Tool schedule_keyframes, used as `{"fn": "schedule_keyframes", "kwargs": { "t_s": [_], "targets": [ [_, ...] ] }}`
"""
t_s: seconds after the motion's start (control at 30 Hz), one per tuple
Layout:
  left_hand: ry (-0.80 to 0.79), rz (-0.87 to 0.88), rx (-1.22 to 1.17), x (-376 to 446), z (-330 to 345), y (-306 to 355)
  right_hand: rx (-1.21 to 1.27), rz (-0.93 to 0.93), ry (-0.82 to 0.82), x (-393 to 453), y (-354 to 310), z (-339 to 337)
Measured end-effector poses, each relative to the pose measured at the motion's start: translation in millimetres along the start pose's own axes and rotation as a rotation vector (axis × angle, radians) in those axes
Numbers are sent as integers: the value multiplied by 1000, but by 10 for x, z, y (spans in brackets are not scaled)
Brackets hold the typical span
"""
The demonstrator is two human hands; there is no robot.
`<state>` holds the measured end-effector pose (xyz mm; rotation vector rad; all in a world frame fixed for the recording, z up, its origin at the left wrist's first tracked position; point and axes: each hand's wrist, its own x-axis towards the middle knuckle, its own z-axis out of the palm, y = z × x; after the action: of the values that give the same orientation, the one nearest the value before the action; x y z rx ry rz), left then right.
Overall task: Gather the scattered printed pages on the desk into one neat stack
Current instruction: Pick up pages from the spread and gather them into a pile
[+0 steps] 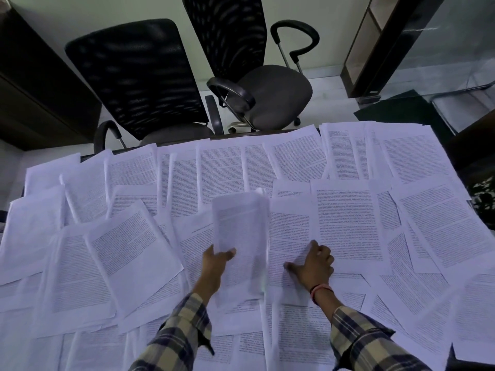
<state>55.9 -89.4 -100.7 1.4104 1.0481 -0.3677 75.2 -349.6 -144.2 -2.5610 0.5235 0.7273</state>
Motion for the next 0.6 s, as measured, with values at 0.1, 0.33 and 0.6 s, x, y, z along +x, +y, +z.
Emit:
{"fn": "schedule_keyframes", "kwargs": {
  "t_s": [0.1,0.33,0.6],
  "targets": [
    [-13,56,-86,-11,-335,208,-8,-7,0,1,-22,11],
    [-151,146,-13,-136,-308,443,-33,-112,-60,-21,-31,103],
    [53,187,513,155,163,-32,162,107,314,555,502,-590]
  ]
}}
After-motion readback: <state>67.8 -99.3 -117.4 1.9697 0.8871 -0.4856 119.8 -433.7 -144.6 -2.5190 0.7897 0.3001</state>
